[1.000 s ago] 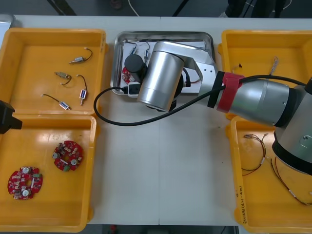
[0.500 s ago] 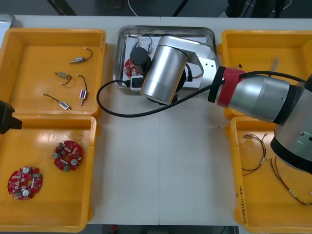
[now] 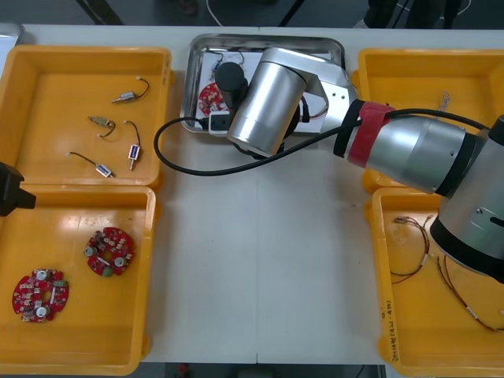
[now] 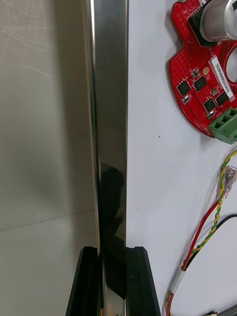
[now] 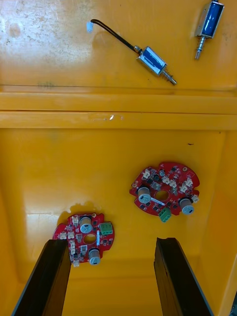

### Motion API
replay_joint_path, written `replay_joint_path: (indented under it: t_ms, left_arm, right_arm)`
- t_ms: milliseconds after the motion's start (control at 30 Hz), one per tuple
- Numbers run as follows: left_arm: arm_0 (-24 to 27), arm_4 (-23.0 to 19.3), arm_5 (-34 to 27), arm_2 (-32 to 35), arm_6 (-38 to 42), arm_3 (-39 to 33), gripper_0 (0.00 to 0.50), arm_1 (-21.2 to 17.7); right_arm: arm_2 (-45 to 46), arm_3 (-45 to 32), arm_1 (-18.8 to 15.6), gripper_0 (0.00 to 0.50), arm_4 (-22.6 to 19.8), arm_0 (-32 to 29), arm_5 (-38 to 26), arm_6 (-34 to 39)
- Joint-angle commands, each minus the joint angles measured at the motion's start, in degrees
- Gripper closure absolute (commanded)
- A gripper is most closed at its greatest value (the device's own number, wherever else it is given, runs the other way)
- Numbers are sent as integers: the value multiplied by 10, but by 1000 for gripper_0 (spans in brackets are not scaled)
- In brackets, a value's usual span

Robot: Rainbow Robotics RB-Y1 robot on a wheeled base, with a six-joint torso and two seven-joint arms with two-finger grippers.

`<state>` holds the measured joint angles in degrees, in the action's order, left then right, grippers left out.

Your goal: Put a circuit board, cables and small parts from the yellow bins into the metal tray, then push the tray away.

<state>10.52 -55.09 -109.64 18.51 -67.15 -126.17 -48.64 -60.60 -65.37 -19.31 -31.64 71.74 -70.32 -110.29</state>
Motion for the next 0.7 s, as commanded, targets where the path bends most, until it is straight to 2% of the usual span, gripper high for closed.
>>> replay_joint_path:
  t_ms: [33, 700]
  left_arm:
    - [-8, 4, -4, 18, -47, -16, 0, -26]
    - [-8, 4, -4, 18, -47, -16, 0, -26]
  right_arm:
    - [18, 16, 21, 500, 7, 39, 12, -21]
    - [19, 39, 25, 500, 18, 41, 43, -26]
